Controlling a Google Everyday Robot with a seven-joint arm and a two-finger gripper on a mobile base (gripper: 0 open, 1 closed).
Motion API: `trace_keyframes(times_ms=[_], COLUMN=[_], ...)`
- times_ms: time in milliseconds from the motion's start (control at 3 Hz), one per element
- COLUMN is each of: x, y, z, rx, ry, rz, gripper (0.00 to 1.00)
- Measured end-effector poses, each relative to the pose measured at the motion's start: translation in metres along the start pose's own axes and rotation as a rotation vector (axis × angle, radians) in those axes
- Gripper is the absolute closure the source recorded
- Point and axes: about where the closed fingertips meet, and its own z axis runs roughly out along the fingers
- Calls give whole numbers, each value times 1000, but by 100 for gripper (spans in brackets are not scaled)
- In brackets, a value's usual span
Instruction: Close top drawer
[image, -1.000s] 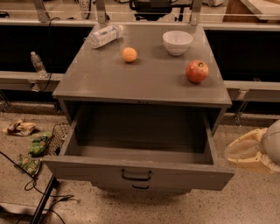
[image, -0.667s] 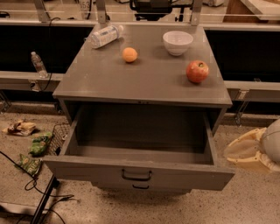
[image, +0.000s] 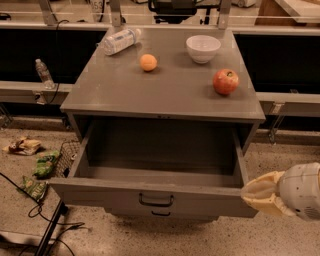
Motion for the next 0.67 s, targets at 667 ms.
trace_keyframes(times_ms=[667], x=[14], y=[12], z=[53], rx=[-61], ry=[-103], rz=[-100], gripper=[100])
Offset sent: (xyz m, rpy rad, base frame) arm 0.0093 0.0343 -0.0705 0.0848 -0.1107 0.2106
